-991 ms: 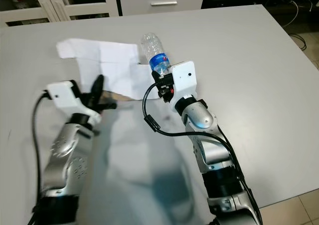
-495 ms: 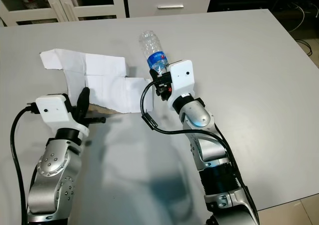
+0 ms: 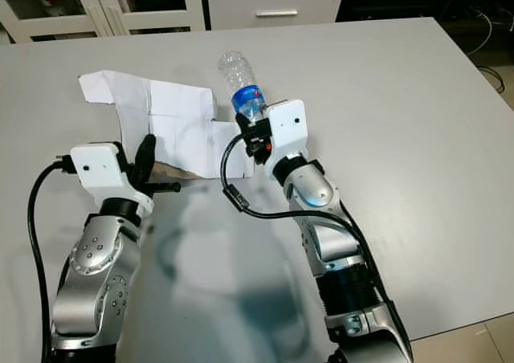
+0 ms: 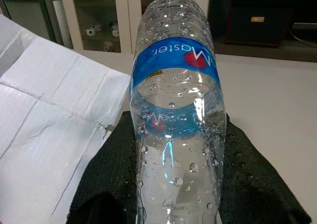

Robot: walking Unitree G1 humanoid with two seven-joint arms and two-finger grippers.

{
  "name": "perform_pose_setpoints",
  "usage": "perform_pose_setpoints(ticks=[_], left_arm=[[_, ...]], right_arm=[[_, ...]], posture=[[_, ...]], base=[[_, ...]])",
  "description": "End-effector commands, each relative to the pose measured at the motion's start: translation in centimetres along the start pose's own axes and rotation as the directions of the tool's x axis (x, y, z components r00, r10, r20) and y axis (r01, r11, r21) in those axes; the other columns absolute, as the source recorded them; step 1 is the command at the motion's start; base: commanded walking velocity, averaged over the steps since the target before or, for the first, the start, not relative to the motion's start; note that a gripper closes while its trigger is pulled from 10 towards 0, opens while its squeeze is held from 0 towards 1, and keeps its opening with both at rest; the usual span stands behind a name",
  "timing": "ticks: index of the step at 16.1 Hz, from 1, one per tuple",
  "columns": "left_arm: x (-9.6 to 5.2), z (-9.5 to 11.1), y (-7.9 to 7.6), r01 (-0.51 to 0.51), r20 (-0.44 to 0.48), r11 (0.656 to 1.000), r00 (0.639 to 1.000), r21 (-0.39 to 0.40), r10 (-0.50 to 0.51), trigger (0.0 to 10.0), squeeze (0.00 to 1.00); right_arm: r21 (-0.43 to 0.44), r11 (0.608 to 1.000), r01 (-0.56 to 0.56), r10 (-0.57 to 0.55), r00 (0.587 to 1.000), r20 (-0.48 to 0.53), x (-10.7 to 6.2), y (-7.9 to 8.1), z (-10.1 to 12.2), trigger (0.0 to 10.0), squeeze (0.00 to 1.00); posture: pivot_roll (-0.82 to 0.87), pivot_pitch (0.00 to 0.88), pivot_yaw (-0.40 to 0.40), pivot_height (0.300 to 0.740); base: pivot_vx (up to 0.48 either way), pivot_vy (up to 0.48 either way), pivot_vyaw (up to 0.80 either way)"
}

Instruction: Picking trash to rubbish bin

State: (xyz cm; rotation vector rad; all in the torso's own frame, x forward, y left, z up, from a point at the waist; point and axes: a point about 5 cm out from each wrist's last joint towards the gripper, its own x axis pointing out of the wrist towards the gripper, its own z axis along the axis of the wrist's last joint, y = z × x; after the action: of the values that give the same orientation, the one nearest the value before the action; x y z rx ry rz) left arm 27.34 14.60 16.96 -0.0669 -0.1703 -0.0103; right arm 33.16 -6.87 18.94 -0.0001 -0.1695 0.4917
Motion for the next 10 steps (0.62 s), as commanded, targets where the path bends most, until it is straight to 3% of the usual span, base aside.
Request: perform_pose_setpoints(ticks=[1,10], left_arm=[[-0.14,0.45,-0.45,0.017,0.01,0.999,1.0,0.028,-0.017,10.0,0.0],[-0.13,0.08,-0.43,0.038,-0.021,0.998,0.999,0.042,-0.037,10.0,0.0]], right_arm=[[-0.007,1.0,0.005,-0.005,1.0,0.002,-0.12,-0.14,-0.17,10.0,0.0],[-0.002,1.0,0.008,-0.008,1.0,0.014,0.21,0.0,-0.21,10.0,0.0]], posture=[[-0.07,0.166,-0.02,0.74],[-0.06,0.16,-0.005,0.74]], base=[[0.0,0.0,0.0],[0.0,0.0,0.0]])
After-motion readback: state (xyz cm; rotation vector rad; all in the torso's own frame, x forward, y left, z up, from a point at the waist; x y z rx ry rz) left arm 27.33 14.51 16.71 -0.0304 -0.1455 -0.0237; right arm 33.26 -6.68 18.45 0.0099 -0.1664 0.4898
